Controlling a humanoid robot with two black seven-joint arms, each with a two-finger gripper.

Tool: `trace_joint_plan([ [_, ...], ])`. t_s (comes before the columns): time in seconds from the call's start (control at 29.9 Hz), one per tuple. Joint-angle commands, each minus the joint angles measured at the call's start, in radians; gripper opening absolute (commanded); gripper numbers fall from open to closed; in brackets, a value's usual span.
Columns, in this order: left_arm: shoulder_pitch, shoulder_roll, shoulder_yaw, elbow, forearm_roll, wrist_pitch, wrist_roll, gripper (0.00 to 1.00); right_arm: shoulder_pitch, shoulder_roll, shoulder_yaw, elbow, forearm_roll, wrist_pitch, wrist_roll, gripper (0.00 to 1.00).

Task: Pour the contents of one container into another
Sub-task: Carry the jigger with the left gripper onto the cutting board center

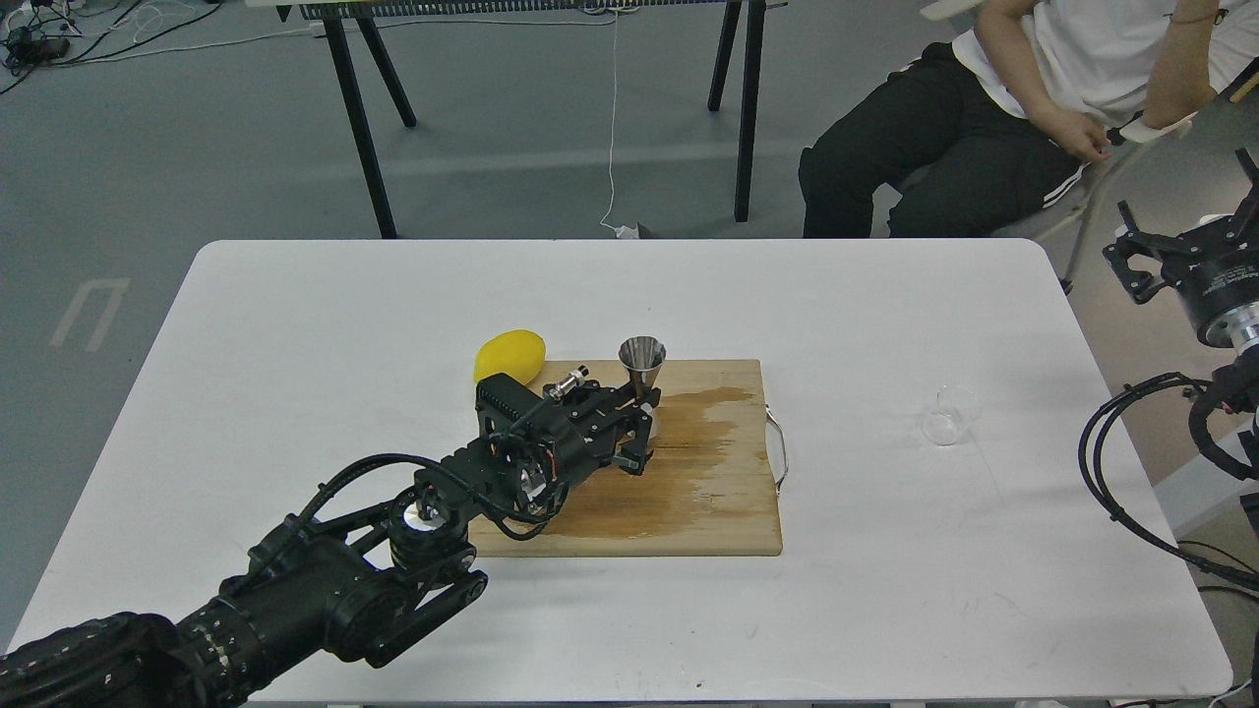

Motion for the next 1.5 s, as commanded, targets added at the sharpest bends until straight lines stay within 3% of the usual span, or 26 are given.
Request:
trace_joint_plan([
  [0.0,-0.001,-0.001,0.005,0.014,0.000,-0.020,0.011,0.06,-0.002,-0.001,0.000,0.001,0.000,0.000,0.000,1.00],
  [0.27,-0.002,-0.001,0.003,0.012,0.000,-0.020,0.020,0.12,-0.003,-0.001,0.004,-0.001,0.000,0.000,0.000,1.00],
  [0.54,-0.004,-0.001,0.003,0.003,0.000,-0.020,0.034,0.27,-0.003,-0.001,0.004,0.001,0.000,0.000,0.000,1.00],
  [0.8,-0.004,-0.001,0.003,0.002,0.000,-0.020,0.034,0.31,-0.003,-0.003,0.004,0.001,0.000,0.000,-0.002,1.00],
  [1.24,-0.002,-0.001,0.003,-0.021,0.000,-0.017,0.031,0.68,-0.006,-0.004,0.004,-0.001,0.000,0.000,0.000,1.00],
  [1.47,-0.004,-0.001,0.002,-0.044,0.000,-0.015,0.020,0.78,-0.008,-0.006,0.004,-0.001,0.000,0.000,0.000,1.00],
])
